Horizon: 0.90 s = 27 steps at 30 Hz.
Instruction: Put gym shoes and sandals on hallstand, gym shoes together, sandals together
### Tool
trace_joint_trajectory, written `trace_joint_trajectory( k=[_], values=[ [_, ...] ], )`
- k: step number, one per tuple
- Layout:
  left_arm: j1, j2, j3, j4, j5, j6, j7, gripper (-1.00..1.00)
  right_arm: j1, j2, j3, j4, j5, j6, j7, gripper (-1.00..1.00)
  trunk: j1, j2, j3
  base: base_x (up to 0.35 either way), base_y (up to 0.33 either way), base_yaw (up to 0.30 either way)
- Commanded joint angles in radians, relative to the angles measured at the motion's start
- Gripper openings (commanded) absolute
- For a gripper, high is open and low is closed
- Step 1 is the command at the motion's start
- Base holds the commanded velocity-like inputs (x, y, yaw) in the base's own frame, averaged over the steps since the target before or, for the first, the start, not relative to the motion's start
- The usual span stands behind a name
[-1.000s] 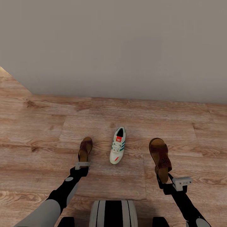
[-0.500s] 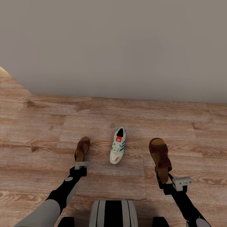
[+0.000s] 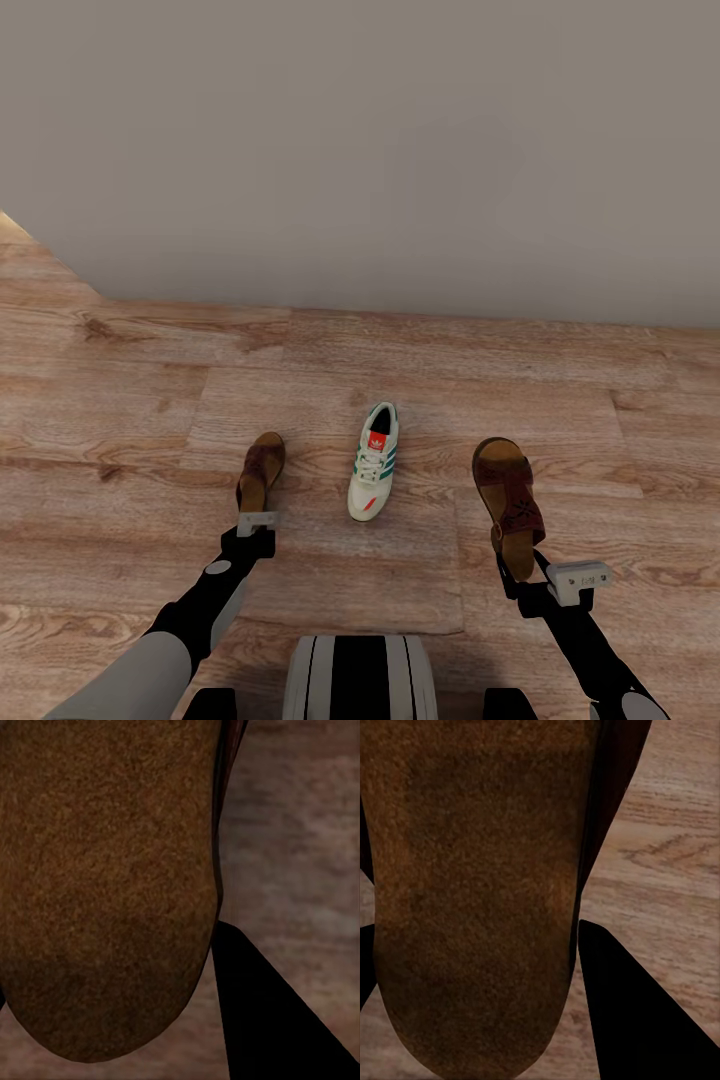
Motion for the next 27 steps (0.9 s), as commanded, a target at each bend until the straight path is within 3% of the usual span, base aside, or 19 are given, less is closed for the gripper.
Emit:
trace_joint_trajectory(
  k=[1, 9, 27],
  values=[
    [0.000, 0.000, -0.003, 0.001, -0.001, -0.003, 0.004, -1.00, 0.000, 0.000, -0.002, -0.001, 0.007, -0.003, 0.004, -1.00, 0.000, 0.000, 0.000, 0.000, 0.000, 0.000],
    [0.000, 0.002, -0.003, -0.002, -0.001, -0.003, 0.004, -1.00, 0.000, 0.000, -0.002, -0.001, 0.008, -0.003, 0.004, -1.00, 0.000, 0.000, 0.000, 0.000, 0.000, 0.000],
    [0.000, -0.001, -0.003, -0.005, 0.001, -0.004, 0.002, -1.00, 0.000, 0.002, 0.000, 0.001, 0.008, -0.006, 0.004, -1.00, -0.008, 0.004, 0.069, 0.000, 0.000, 0.000]
  ],
)
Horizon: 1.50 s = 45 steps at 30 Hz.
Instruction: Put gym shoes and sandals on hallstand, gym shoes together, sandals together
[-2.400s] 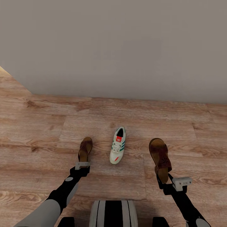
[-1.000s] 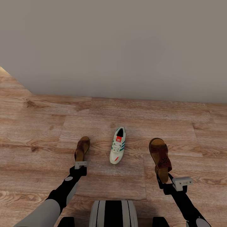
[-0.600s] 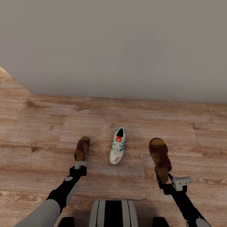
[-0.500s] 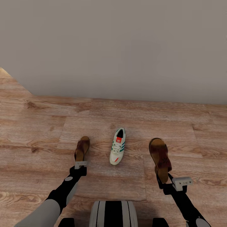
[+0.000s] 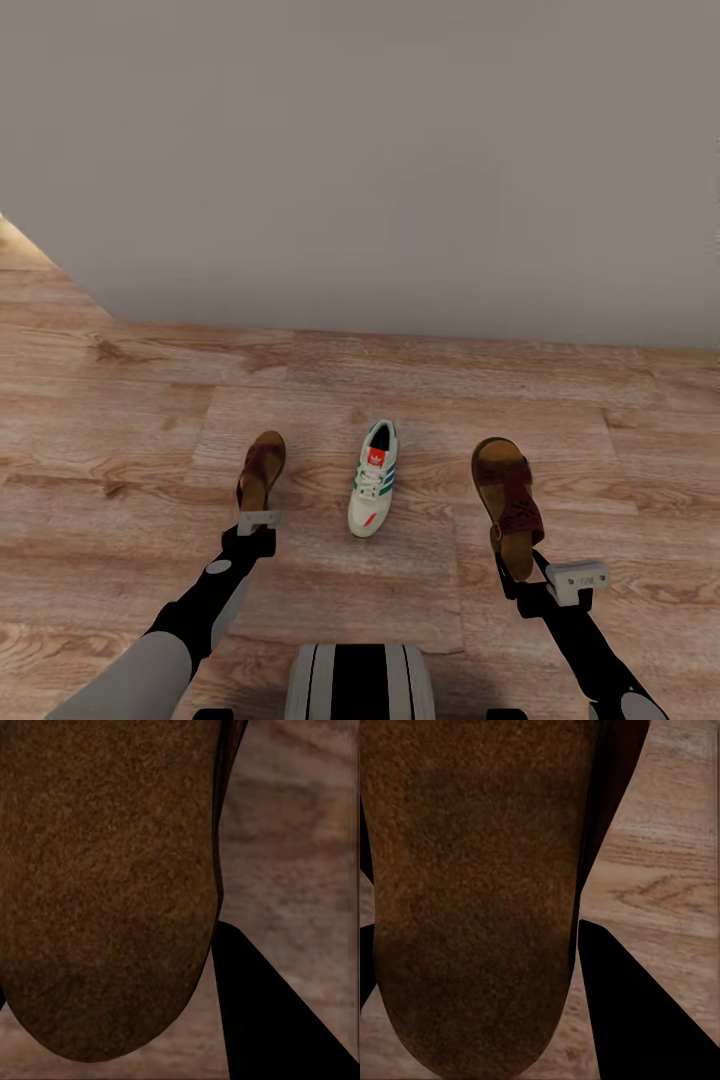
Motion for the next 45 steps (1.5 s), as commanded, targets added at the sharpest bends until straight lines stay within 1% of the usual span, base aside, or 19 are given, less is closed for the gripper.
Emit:
trace_joint_trajectory(
  k=[1, 12, 18, 19, 20, 22, 24, 27, 28, 30, 31, 34, 35, 37, 38, 40, 41, 44, 45],
  values=[
    [0.000, 0.000, -0.002, 0.001, 0.000, -0.002, 0.004, -1.00, 0.000, 0.001, -0.002, 0.000, 0.008, -0.003, 0.005, -1.00, 0.000, 0.000, 0.004, 0.000, 0.000, 0.000],
    [0.000, 0.005, -0.001, 0.001, -0.002, -0.001, 0.004, -1.00, 0.000, 0.002, -0.002, 0.000, 0.008, -0.003, 0.005, -1.00, -0.005, 0.003, 0.046, 0.000, 0.000, 0.000],
    [0.000, 0.010, -0.001, 0.009, -0.003, -0.002, 0.005, -1.00, 0.000, 0.006, 0.000, 0.001, 0.008, -0.003, 0.005, -1.00, -0.008, 0.004, 0.069, 0.000, 0.000, 0.000],
    [0.010, 0.011, -0.002, 0.005, -0.003, -0.002, 0.005, -1.00, 0.000, 0.006, 0.001, 0.001, 0.008, -0.004, 0.005, -1.00, -0.009, 0.004, 0.073, 0.000, 0.000, 0.000],
    [0.060, 0.016, 0.001, -0.004, -0.003, -0.004, 0.005, -1.00, 0.000, 0.008, 0.002, 0.007, 0.010, -0.004, 0.003, -1.00, -0.009, 0.005, 0.077, 0.000, 0.000, -0.006],
    [0.069, 0.018, 0.002, -0.006, -0.003, -0.007, 0.005, -1.00, 0.001, 0.008, 0.002, 0.018, 0.011, -0.004, 0.003, -1.00, -0.010, 0.005, 0.086, 0.000, 0.000, -0.064],
    [0.099, 0.023, 0.004, -0.009, 0.002, -0.041, 0.004, -1.00, 0.002, 0.008, 0.001, 0.070, 0.012, -0.005, 0.002, -1.00, -0.011, 0.005, 0.096, 0.000, 0.000, -0.144],
    [0.121, 0.024, 0.005, -0.009, 0.003, -0.078, 0.004, -1.00, 0.003, 0.007, -0.001, 0.101, 0.012, -0.006, 0.002, -1.00, -0.012, 0.006, 0.112, 0.000, 0.000, -0.159],
    [0.138, 0.024, 0.005, -0.009, 0.003, -0.103, 0.003, -1.00, 0.003, 0.006, -0.006, 0.126, 0.012, -0.007, 0.001, -1.00, -0.013, 0.006, 0.117, 0.000, 0.000, -0.166],
    [0.156, 0.024, 0.005, -0.009, 0.002, -0.126, 0.003, -1.00, 0.003, 0.006, -0.018, 0.153, 0.012, -0.008, 0.001, -1.00, -0.014, 0.007, 0.127, 0.000, 0.000, -0.168],
    [0.175, 0.024, 0.005, -0.009, 0.002, -0.148, 0.004, -1.00, 0.003, 0.006, -0.035, 0.180, 0.012, -0.010, 0.001, -1.00, -0.014, 0.007, 0.132, 0.000, 0.000, -0.171],
    [0.204, 0.024, 0.005, -0.010, 0.001, -0.184, 0.004, -1.00, 0.003, 0.006, -0.066, 0.213, 0.011, -0.019, 0.002, -1.00, -0.015, 0.008, 0.148, 0.000, 0.000, -0.172],
    [0.223, 0.024, 0.005, -0.010, 0.001, -0.209, 0.004, -1.00, 0.003, 0.006, -0.085, 0.233, 0.011, -0.030, 0.002, -1.00, -0.016, 0.008, 0.153, 0.000, 0.000, -0.173],
    [0.241, 0.024, 0.005, -0.010, 0.000, -0.233, 0.004, -1.00, 0.003, 0.007, -0.101, 0.252, 0.011, -0.044, 0.002, -1.00, -0.017, 0.009, 0.163, 0.000, 0.000, -0.173],
    [0.259, 0.024, 0.005, -0.010, -0.001, -0.255, 0.004, -1.00, 0.003, 0.007, -0.116, 0.272, 0.011, -0.063, 0.002, -1.00, -0.017, 0.009, 0.169, 0.000, 0.000, -0.173],
    [0.275, 0.024, 0.005, -0.010, -0.001, -0.274, 0.004, -1.00, 0.003, 0.007, -0.130, 0.293, 0.011, -0.085, 0.001, -1.00, -0.018, 0.009, 0.179, 0.000, 0.000, -0.174],
    [0.290, 0.024, 0.004, -0.010, -0.001, -0.290, 0.004, -1.00, 0.003, 0.007, -0.143, 0.312, 0.011, -0.109, 0.001, -1.00, -0.018, 0.009, 0.184, 0.000, 0.000, -0.174],
    [0.310, 0.024, 0.004, -0.011, -0.002, -0.313, 0.004, -1.00, 0.003, 0.008, -0.159, 0.343, 0.010, -0.147, 0.000, -1.00, -0.020, 0.010, 0.200, 0.000, 0.000, -0.174],
    [0.322, 0.024, 0.005, -0.011, -0.002, -0.328, 0.004, -1.00, 0.003, 0.008, -0.169, 0.365, 0.010, -0.171, 0.000, -1.00, -0.020, 0.010, 0.205, 0.000, 0.000, -0.174]
  ],
)
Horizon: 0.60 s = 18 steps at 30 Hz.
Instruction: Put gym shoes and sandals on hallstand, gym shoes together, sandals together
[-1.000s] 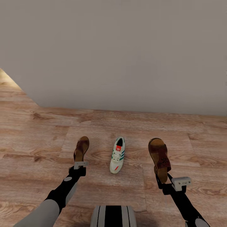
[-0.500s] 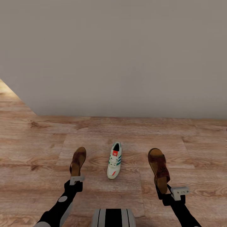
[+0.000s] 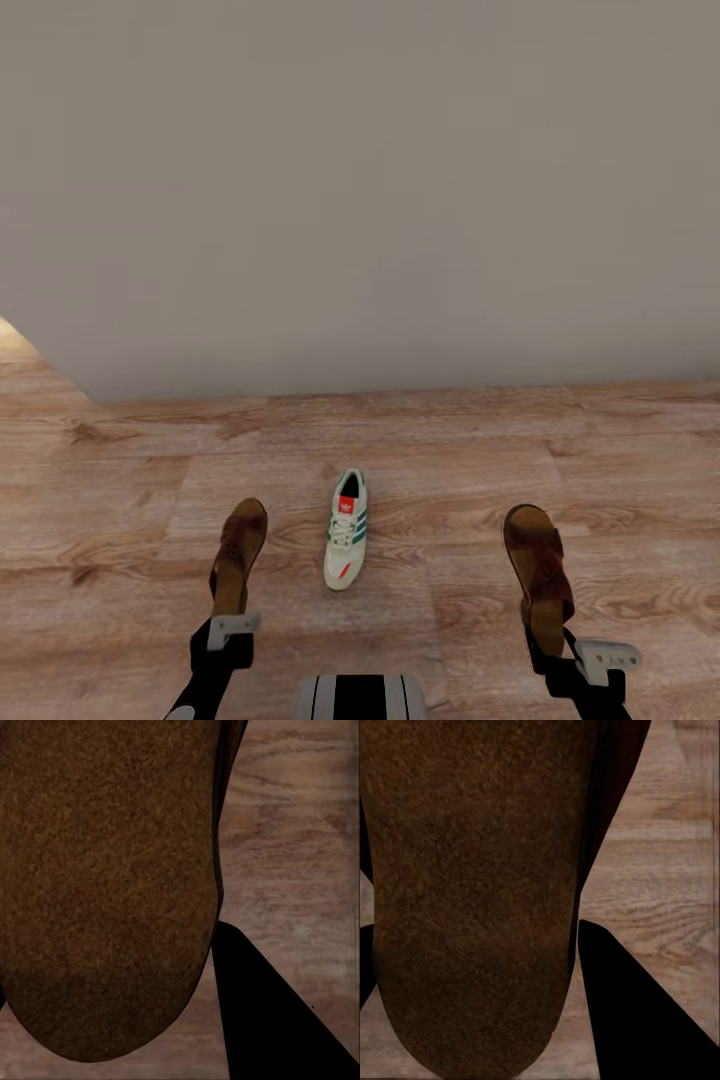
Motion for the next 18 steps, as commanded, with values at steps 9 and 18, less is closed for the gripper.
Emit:
trace_joint_trajectory(
  k=[9, 18],
  values=[
    [0.094, 0.006, 0.003, -0.033, 0.007, -0.069, 0.013, -1.00, 0.000, 0.002, -0.076, 0.148, 0.005, -0.155, 0.006, -1.00, -0.004, 0.002, 0.047, 0.000, 0.000, -0.172],
    [0.196, 0.027, 0.003, -0.146, 0.012, -0.074, 0.017, -1.00, 0.000, 0.006, -0.082, 0.262, 0.005, -0.202, 0.007, -1.00, -0.008, 0.004, 0.095, 0.000, 0.000, -0.134]
  ],
)
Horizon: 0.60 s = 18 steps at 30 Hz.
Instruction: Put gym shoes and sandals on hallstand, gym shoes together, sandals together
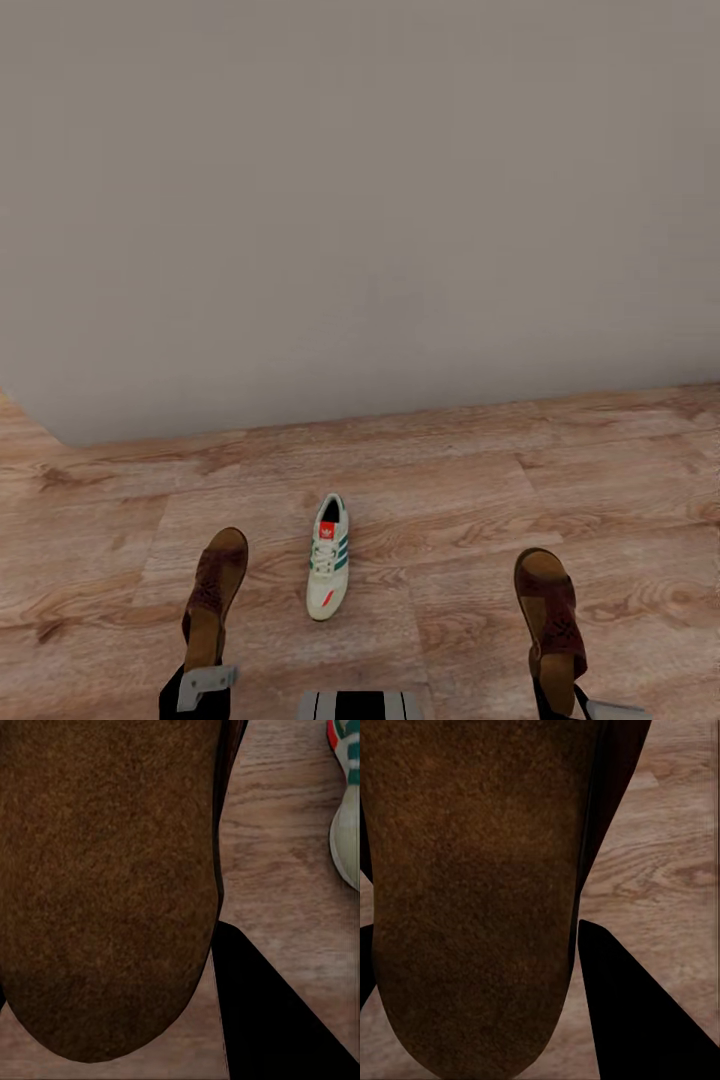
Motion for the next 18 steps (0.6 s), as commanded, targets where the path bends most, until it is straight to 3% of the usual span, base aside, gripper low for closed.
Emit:
trace_joint_trajectory(
  k=[1, 18],
  values=[
    [0.000, 0.000, -0.002, -0.001, 0.001, -0.002, 0.003, -1.00, 0.000, 0.002, -0.006, 0.001, 0.007, -0.002, 0.007, -1.00, -0.001, 0.000, 0.005, 0.000, 0.000, -0.126],
    [0.001, -0.001, 0.000, -0.002, 0.000, 0.001, 0.003, -1.00, 0.000, 0.002, -0.006, 0.029, 0.008, -0.004, 0.007, -1.00, -0.066, 0.119, 0.083, 0.000, 0.000, -0.145]
  ],
)
